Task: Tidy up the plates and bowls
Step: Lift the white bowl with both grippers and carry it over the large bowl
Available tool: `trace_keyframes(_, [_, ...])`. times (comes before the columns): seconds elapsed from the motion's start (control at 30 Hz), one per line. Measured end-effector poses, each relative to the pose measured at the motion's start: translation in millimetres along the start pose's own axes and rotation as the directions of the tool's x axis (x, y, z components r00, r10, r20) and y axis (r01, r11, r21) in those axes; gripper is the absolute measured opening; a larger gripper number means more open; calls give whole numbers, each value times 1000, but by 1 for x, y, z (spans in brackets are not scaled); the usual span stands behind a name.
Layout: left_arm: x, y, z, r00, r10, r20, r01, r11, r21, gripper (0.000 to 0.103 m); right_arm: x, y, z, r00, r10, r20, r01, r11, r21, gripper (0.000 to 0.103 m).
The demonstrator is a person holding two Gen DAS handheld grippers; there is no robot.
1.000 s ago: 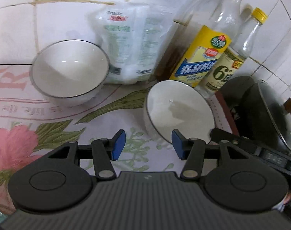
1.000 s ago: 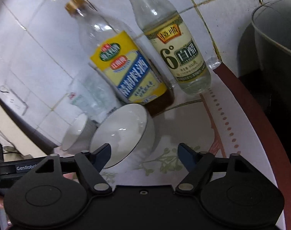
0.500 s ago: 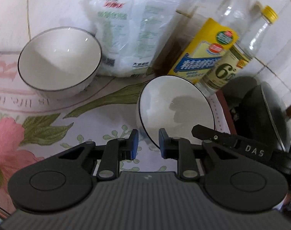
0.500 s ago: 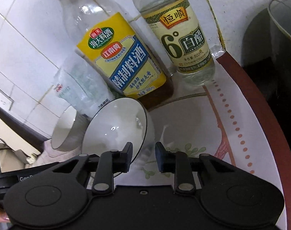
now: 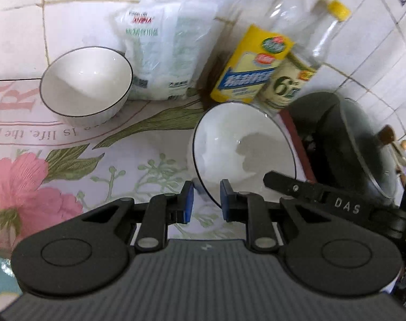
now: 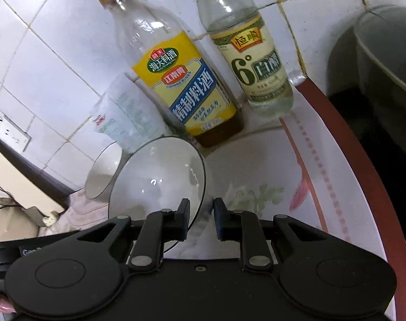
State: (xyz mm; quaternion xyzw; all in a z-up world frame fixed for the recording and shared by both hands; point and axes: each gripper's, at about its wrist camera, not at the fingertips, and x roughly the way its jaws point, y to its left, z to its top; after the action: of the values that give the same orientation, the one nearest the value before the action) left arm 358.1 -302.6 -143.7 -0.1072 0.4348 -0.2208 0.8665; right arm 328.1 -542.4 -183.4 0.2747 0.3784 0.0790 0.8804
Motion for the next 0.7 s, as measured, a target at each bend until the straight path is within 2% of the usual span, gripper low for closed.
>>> trace_keyframes(0.23, [-55,-25,-27,999,-7,37,5,998,56,19,-55,8,-29,999,32,43,-33,999,35,23])
trace_keyframes(0.47, [-99,-35,-63,1000,20,22,-21,997,80,19,-94,27,-60,997,58,55,-60,997,40,23])
trace_keyframes(0.7, [-128,-34,-100,999,45,10,-46,997,60,19,-122,43,-90,997,64,37,-64,998,24,23])
